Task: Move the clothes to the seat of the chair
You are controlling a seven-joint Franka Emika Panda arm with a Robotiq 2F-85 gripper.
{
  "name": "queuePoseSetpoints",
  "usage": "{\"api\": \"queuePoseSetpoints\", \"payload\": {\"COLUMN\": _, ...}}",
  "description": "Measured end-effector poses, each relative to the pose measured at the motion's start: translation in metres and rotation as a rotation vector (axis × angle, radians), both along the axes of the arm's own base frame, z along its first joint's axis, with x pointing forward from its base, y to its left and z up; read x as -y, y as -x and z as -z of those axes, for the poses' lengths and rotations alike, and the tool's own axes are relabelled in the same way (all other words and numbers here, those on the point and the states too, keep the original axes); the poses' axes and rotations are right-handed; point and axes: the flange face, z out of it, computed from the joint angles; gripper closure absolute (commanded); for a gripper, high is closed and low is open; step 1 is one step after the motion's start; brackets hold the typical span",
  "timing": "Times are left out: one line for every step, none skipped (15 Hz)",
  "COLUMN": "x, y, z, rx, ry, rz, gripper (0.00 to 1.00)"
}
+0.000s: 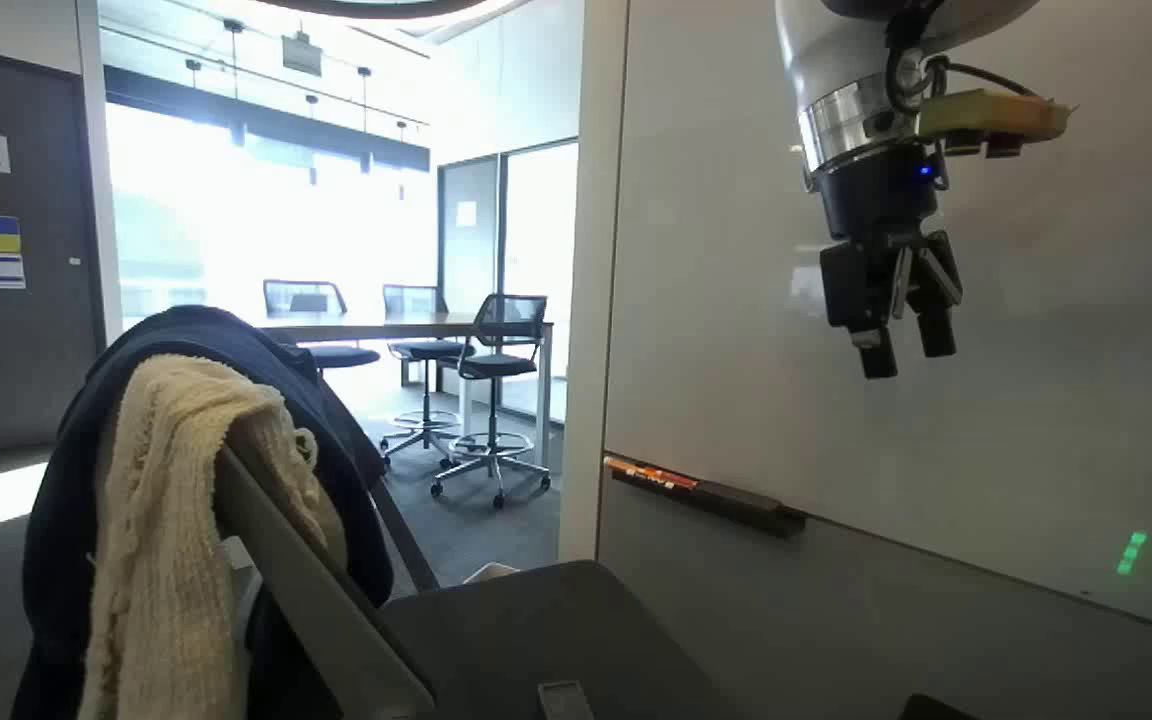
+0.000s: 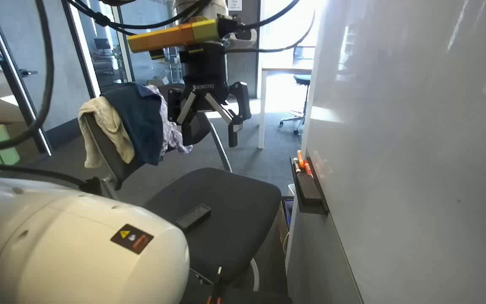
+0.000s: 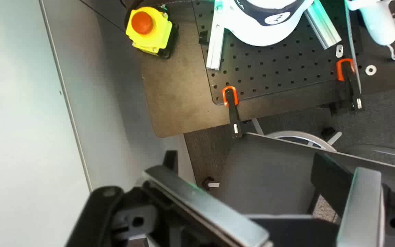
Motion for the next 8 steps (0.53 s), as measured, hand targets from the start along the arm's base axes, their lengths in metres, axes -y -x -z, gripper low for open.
{"api": "queuePoseSetpoints", "payload": {"x": 0.0001, "y": -0.0003, "z": -0.0015, "rx": 0.003, "ry": 0.001, "rz": 0.0, "gripper": 0.0}}
{"api": "queuePoseSetpoints", "payload": {"x": 0.0001, "y": -0.0004, "z": -0.0027, "rx": 0.006, "ry": 0.001, "rz": 0.0, "gripper": 0.0}}
{"api": "queuePoseSetpoints", "payload": {"x": 0.0001, "y": -0.0005, "z": -0.0034, "rx": 0.008, "ry": 0.001, "rz": 0.0, "gripper": 0.0}}
{"api": "queuePoseSetpoints", "payload": {"x": 0.0001, "y": -0.0005, "z": -0.0036, "rx": 0.008, "ry": 0.001, "rz": 0.0, "gripper": 0.0}}
{"api": "queuePoseSetpoints", "payload": {"x": 0.0001, "y": -0.0005, "z": -0.0036, "rx": 0.008, "ry": 0.001, "rz": 0.0, "gripper": 0.0}}
{"api": "queuePoseSetpoints", "payload": {"x": 0.0001, "y": -0.0005, "z": -0.0036, "rx": 0.008, "ry": 0.001, "rz": 0.0, "gripper": 0.0}}
{"api": "queuePoseSetpoints", "payload": {"x": 0.0001, "y": -0.0005, "z": -0.0036, "rx": 0.008, "ry": 0.001, "rz": 0.0, "gripper": 0.0}}
{"api": "queuePoseSetpoints", "payload": {"x": -0.001, "y": -0.0004, "z": -0.0018, "rx": 0.004, "ry": 0.0, "rz": -0.004, "gripper": 0.0}}
